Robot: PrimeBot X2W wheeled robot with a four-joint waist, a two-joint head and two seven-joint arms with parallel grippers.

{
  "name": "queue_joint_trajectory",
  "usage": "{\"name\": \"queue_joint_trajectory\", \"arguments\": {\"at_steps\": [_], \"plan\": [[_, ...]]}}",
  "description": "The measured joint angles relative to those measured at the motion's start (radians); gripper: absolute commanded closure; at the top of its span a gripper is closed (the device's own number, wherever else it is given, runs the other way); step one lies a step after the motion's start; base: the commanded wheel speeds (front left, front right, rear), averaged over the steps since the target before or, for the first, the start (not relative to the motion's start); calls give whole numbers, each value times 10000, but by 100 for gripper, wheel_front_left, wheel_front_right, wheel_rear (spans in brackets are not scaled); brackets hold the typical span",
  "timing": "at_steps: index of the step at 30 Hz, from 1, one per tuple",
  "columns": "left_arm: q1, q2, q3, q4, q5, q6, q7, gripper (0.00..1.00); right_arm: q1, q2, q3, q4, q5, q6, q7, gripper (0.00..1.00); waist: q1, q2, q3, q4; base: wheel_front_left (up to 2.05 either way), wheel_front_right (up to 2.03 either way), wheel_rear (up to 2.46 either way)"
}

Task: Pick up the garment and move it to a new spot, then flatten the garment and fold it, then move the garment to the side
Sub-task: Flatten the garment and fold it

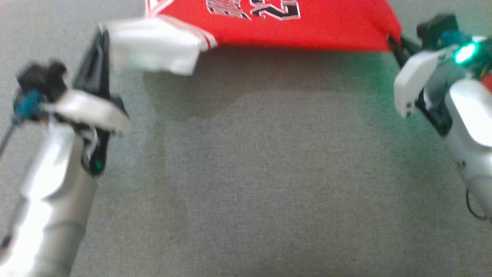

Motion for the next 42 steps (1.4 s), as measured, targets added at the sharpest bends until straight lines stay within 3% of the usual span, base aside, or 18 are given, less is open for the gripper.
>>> {"name": "queue_joint_trajectory", "arguments": {"at_steps": [7, 13, 26, 33, 42], "plan": [[2496, 393, -453, -1467, -313, 35, 399, 100, 1370, -1597, 1965, -2008, 2661, 0, 1012, 100, -1, 0, -997, -10, 0, 0, 0], [4136, 702, -522, -3058, -587, 520, 913, 100, 2103, -2592, 2759, -3133, 3768, 0, 1396, 100, 0, 0, -1714, -5, 0, 0, 0], [7161, 1406, -587, -6401, -934, 1676, 2102, 100, 3785, -3521, 3699, -4729, 5354, 0, 1952, 100, 0, 1, -3052, -32, 0, 0, 0], [8024, 1542, -719, -7522, -1020, 1962, 2447, 100, 4386, -4004, 3666, -5359, 5818, 0, 2184, 100, 1, 0, -3215, -10, 0, 0, 0], [7614, 1720, -773, -7611, -1003, 2021, 2742, 100, 4381, -3931, 3070, -5478, 5542, 0, 2272, 100, 3, 0, -2867, -40, 0, 0, 0]]}}
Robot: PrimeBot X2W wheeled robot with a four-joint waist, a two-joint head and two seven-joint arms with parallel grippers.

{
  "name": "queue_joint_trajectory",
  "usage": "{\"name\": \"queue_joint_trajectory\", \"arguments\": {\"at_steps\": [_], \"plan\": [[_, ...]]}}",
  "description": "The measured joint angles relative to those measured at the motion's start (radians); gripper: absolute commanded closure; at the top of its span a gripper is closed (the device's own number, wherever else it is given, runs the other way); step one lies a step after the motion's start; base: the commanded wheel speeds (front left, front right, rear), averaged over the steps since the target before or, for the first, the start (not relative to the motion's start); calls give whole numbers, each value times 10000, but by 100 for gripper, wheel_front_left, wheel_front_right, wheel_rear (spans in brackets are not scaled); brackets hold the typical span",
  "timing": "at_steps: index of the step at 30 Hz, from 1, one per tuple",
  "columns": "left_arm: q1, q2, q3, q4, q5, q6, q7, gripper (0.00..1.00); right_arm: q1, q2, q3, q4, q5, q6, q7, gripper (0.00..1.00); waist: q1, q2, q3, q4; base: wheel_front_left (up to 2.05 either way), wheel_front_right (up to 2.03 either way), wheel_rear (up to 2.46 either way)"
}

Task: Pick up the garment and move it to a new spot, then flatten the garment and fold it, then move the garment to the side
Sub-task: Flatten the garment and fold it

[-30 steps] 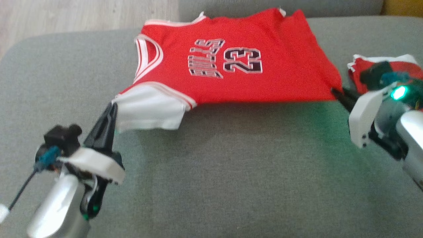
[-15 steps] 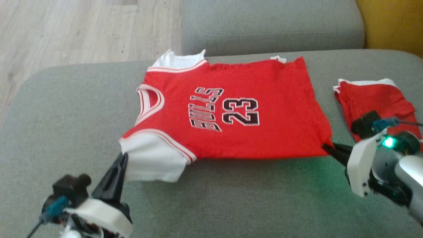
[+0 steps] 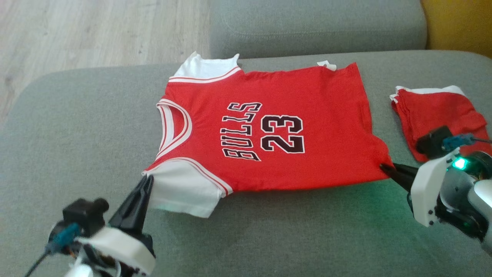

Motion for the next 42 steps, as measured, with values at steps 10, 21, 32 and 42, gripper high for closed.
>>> {"name": "queue_joint_trajectory", "arguments": {"at_steps": [10, 21, 32, 42], "plan": [[-1655, 59, -4, 951, -54, -343, 658, 100, -688, 717, -650, 468, -439, 0, 186, 100, 1, 0, 684, -130, 0, 0, 0], [-3213, -12, -17, 2092, -267, -621, 1231, 100, -1382, 1448, -1026, 1243, -905, 0, 173, 100, 2, 0, 1489, -276, 0, 0, 0], [-4299, -17, -121, 3129, -274, -849, 1680, 100, -2074, 1858, -1035, 1866, -1174, 0, 67, 100, 1, -1, 2109, -286, 0, 0, 0], [-5442, -25, -472, 4364, -259, -1275, 2289, 100, -2762, 2176, -892, 2472, -1415, 0, -111, 100, 0, -1, 2572, -306, 0, 0, 0]]}}
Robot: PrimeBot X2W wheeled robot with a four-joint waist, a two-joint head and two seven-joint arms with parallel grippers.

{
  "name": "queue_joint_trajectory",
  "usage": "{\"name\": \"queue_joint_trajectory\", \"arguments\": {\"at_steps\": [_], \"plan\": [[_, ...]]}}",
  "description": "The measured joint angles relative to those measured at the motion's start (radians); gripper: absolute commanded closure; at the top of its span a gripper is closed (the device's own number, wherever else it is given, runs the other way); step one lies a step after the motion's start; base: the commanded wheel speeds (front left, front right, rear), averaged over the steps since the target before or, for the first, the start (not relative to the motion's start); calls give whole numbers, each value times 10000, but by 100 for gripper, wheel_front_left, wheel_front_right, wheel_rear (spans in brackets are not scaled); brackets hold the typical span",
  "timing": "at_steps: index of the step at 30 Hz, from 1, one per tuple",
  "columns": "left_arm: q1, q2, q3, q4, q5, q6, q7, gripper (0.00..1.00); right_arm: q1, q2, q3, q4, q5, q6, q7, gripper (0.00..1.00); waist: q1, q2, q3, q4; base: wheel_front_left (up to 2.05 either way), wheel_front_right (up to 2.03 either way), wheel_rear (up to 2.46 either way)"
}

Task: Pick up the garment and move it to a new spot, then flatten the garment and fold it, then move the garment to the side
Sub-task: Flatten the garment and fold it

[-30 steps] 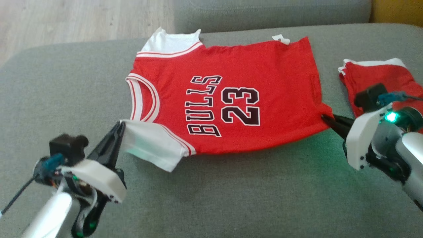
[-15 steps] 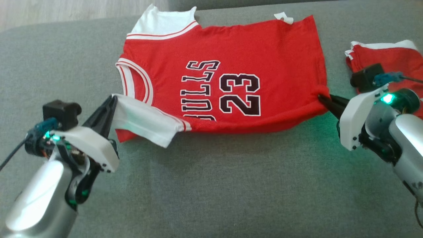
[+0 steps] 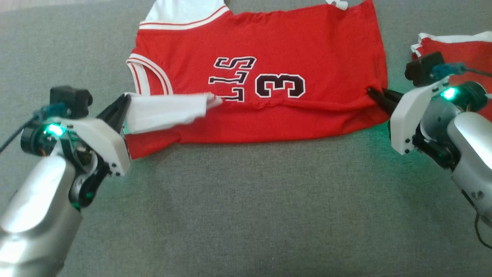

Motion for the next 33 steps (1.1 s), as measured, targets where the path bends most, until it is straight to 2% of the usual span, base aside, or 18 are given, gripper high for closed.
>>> {"name": "queue_joint_trajectory", "arguments": {"at_steps": [3, 4, 5, 6, 10, 14, 19, 25, 29, 33], "plan": [[-447, -21, -144, 466, 33, -142, 224, 100, -242, 104, 119, 186, -19, 0, -31, 100, 0, 0, 179, -16, 0, 0, 0], [-603, -29, -209, 621, 92, -144, 297, 97, -331, 138, 155, 251, -21, 0, -33, 100, 0, 0, 244, -21, 0, 0, 0], [-749, -54, -240, 771, 117, -144, 305, 53, -412, 169, 184, 330, -36, 0, -46, 37, 0, 0, 303, -25, 0, 0, 0], [-907, -92, -263, 930, 198, -142, 295, 0, -505, 196, 201, 428, -140, 0, -136, 0, 1, 0, 364, -29, 0, 0, 0], [-1701, -253, -217, 1595, 564, -2, -278, 0, -965, 393, -61, 1022, -579, 0, -802, 0, 1, 0, 585, -36, 0, 0, 0], [-2545, -552, 481, 2136, 665, 520, -1856, 0, -1299, 696, -362, 1444, -798, 0, -1551, 0, 1, 0, 663, -41, 0, 0, 0], [-2972, -802, 1127, 2341, 593, 679, -3676, 0, -1291, 905, -876, 1745, -1087, 0, -2963, 0, -1, 0, 460, -17, 0, 0, 0], [-2242, -1068, 1260, 1822, 596, 761, -5277, 0, -950, 1327, -2476, 1933, -1599, 0, -5053, 0, -1, 0, -142, 21, 0, 0, 0], [-1163, -1252, 1473, 959, 677, 1141, -5643, 0, -92, 1820, -3666, 1730, -2295, 0, -5542, 0, -2, 0, -640, 13, 0, 0, 0], [2, -1480, 1555, 67, 1039, 1406, -5708, 0, 998, 2410, -5212, 980, -3204, 0, -5651, 0, -3, 0, -1129, -6, 0, 0, 0]]}}
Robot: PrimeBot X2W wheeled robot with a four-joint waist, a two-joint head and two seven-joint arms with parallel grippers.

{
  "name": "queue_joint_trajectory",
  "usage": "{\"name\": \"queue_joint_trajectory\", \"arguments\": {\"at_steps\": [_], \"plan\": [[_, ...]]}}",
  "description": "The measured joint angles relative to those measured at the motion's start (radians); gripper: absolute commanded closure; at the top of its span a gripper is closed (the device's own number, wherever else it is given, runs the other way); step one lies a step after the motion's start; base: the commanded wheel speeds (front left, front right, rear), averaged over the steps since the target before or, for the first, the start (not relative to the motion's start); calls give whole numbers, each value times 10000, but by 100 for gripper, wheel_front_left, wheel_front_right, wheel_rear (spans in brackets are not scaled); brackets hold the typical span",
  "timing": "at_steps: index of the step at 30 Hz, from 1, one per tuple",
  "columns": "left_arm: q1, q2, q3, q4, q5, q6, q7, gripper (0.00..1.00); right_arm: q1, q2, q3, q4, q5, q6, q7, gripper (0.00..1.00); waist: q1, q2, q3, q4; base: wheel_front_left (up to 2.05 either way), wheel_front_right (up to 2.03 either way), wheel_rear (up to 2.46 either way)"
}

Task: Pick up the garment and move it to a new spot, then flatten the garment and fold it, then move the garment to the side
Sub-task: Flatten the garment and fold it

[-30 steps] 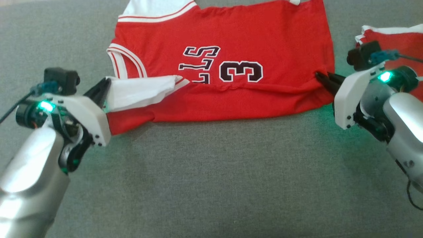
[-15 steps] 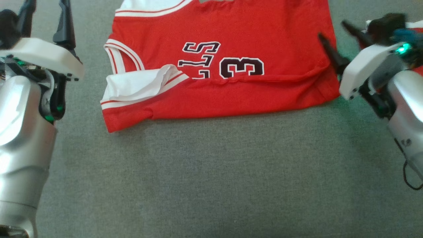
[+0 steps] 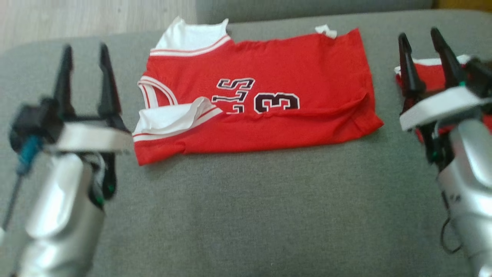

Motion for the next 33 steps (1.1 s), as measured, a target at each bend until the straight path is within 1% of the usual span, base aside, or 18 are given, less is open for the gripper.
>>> {"name": "queue_joint_trajectory", "arguments": {"at_steps": [3, 5, 9, 13, 14, 17, 20, 22, 24, 27, 29, 33], "plan": [[904, -303, 125, -642, 226, 171, -31, 0, 956, 589, -959, -796, -794, 0, -15, 0, 0, 0, -322, -12, 0, 0, 0], [1512, -512, 157, -940, 362, 242, -33, 0, 1675, 997, -1312, -1285, -1367, 0, -29, 0, -1, 0, -497, -20, 0, 0, 0], [2560, -788, 174, -1058, 857, 351, -31, 0, 3116, 1737, -1628, -1870, -2307, 0, -12, 0, -1, 0, -741, -18, 0, 0, 0], [3156, -1170, 221, -901, 1174, 357, -31, 0, 4128, 2161, -1716, -2257, -2786, 0, 117, 0, 0, 0, -796, -10, 0, 0, 0], [3156, -1170, 221, -901, 1174, 357, -31, 0, 4128, 2161, -1716, -2257, -2786, 0, 117, 0, 0, 0, -796, -10, 0, 0, 0], [3287, -1459, 393, -683, 1319, 278, -31, 0, 4383, 2332, -1908, -2669, -2890, 0, 224, 0, 1, 0, -742, -3, 0, 0, 0], [3259, -1478, 554, -514, 1496, 142, -31, 0, 4381, 2378, -1941, -2984, -2936, 0, 364, 0, 2, 0, -636, -35, 0, 0, 0], [3185, -1475, 627, -251, 1580, 134, -31, 0, 4367, 2405, -1942, -3150, -2976, 0, 464, 0, 2, 0, -539, -71, 0, 0, 0], [2997, -1473, 639, 153, 1584, 134, -25, 0, 4327, 2422, -1944, -3310, -2978, 0, 523, 0, 2, 0, -413, -109, 0, 0, 0], [2590, -1465, 616, 941, 1586, 142, 460, 0, 4254, 2431, -1962, -3482, -3053, 0, 568, 0, 3, 0, -198, -166, 0, 0, 0], [2360, -1461, 660, 1438, 1622, 341, 602, 0, 4251, 2441, -1956, -3542, -3053, 0, 627, 0, 3, 0, -51, -212, 0, 0, 0], [1942, -1453, 679, 2408, 1609, 370, 991, 0, 4224, 2456, -1939, -3643, -3053, 0, 650, 0, 4, 0, 268, -325, 0, 0, 0]]}}
